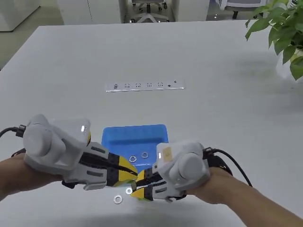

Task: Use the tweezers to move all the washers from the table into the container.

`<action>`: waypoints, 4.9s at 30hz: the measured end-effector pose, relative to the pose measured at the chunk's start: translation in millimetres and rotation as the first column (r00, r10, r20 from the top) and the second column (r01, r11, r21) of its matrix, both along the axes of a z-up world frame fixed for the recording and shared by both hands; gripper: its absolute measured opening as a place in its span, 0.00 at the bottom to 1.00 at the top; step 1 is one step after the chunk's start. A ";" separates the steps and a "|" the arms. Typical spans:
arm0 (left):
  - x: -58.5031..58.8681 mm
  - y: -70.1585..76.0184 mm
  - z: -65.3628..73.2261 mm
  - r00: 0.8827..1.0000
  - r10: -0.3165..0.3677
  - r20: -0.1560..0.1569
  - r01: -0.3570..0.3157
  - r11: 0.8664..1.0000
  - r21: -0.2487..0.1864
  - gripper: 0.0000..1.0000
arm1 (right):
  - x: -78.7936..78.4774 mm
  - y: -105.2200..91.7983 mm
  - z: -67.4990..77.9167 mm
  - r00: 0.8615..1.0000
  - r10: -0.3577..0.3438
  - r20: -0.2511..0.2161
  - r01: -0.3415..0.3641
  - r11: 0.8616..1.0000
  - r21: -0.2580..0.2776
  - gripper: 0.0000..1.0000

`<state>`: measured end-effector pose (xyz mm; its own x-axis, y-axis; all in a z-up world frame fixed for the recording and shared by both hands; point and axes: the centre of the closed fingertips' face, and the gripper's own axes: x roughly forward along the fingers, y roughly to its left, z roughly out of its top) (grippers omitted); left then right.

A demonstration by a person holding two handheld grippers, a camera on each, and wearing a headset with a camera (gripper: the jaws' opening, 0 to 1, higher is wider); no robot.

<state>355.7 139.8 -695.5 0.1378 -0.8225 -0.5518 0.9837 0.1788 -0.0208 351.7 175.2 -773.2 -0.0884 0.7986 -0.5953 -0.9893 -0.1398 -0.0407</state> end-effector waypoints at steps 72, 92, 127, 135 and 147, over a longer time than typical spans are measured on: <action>-9.6 50.4 18.4 0.929 0.368 -0.036 -0.370 0.924 -0.097 0.74 | -4.3 0.3 53.4 0.998 -0.006 0.064 0.005 1.000 0.025 0.09; -8.3 63.5 24.0 0.849 0.529 -0.010 -0.526 0.841 -0.126 0.99 | 28.4 -5.6 73.7 0.996 -0.026 0.090 0.023 0.999 0.043 0.09; 13.9 63.9 18.9 0.825 0.565 -0.004 -0.561 0.817 -0.133 0.99 | 80.1 -4.1 38.2 0.995 -0.050 0.085 0.047 0.998 0.040 0.09; 21.3 62.5 16.1 0.830 0.557 -0.011 -0.554 0.823 -0.130 0.99 | 86.4 -4.8 27.8 0.996 -0.053 0.076 0.051 0.998 0.030 0.09; 32.9 57.9 17.0 0.848 0.530 -0.006 -0.525 0.840 -0.136 0.98 | 92.4 -6.2 15.7 0.996 -0.057 0.064 0.055 0.998 0.020 0.10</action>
<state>388.6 197.7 -678.5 0.5860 -0.6835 -0.4353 0.7418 0.6687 -0.0512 444.1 169.0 -757.5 -0.0049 0.8122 -0.5834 -0.9908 -0.0828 -0.1070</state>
